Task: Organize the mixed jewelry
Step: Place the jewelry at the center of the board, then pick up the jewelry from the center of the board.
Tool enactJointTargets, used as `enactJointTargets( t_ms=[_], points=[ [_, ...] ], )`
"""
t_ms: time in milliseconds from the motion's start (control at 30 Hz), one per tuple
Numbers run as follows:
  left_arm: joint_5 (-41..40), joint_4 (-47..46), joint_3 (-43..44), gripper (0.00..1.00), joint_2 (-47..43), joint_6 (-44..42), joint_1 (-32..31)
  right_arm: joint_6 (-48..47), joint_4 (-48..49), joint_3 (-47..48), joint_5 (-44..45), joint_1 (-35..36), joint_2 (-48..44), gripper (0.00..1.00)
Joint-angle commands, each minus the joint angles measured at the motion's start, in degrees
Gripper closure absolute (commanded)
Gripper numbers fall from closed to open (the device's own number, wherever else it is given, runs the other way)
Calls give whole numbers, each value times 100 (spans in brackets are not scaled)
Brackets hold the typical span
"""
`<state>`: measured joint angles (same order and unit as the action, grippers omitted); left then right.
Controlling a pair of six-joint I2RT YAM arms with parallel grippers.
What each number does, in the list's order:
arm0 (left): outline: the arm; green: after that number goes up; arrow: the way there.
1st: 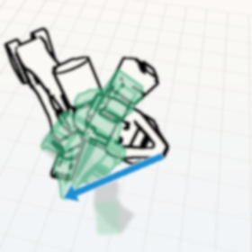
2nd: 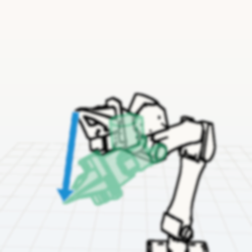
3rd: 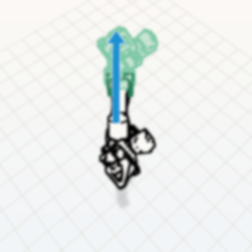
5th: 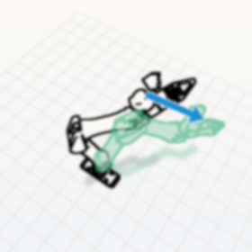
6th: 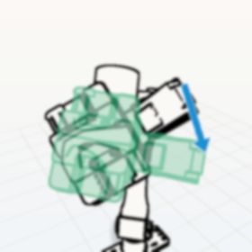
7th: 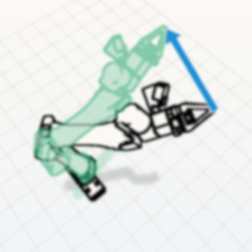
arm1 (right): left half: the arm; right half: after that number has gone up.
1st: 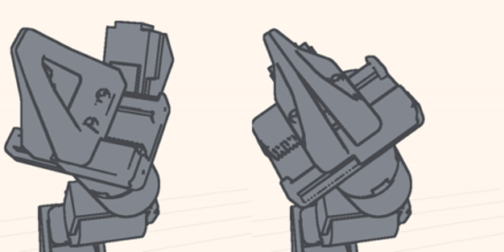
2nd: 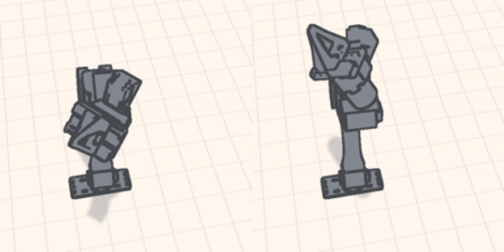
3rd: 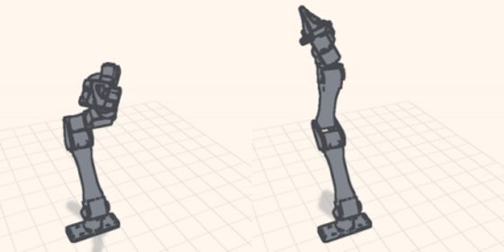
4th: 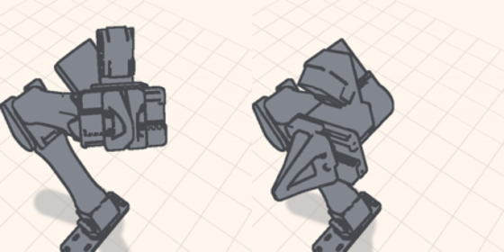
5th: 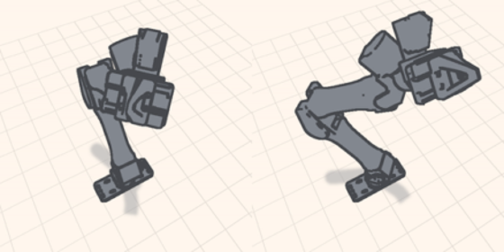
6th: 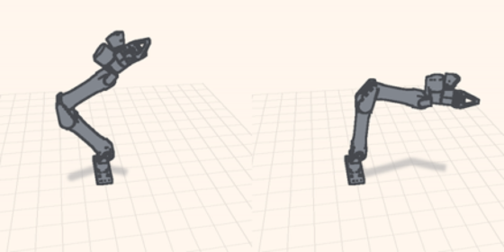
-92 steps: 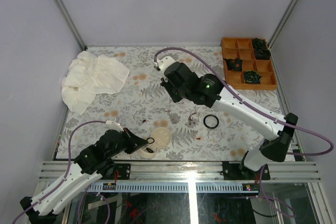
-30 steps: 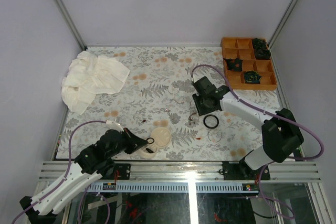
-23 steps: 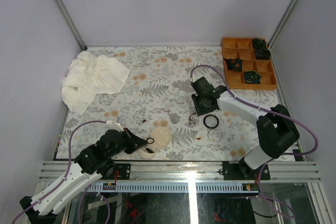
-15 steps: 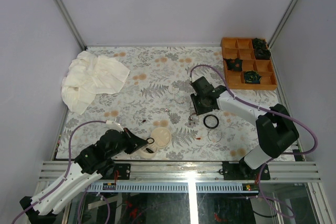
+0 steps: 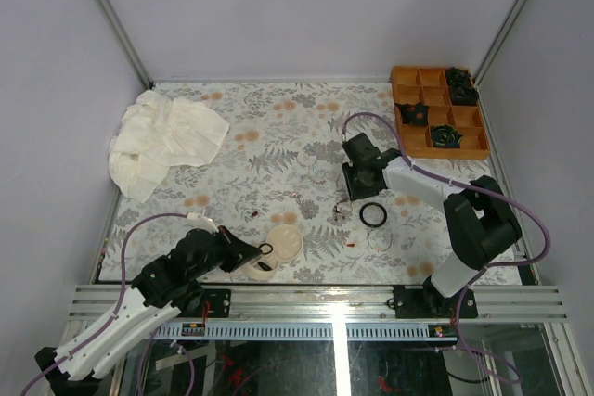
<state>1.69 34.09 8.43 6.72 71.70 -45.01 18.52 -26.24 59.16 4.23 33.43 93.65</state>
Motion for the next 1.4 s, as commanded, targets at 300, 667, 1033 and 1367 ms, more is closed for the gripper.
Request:
enactJointTargets(
  t_ms=[300, 667, 1033, 1367],
  points=[
    [-63, 265, -380, 99, -46, -139, -47, 170, 57, 305, 753, -314, 515, 60],
    [-76, 304, -364, 100, -57, -155, -40, 161, 144, 466, 759, -395, 892, 60],
    [-85, 364, -403, 99, -137, -126, -37, 84, 164, 559, 800, -675, 786, 61],
    [-83, 364, -403, 99, -145, -110, -42, 108, 54, 916, 725, -741, 673, 61]
  ],
)
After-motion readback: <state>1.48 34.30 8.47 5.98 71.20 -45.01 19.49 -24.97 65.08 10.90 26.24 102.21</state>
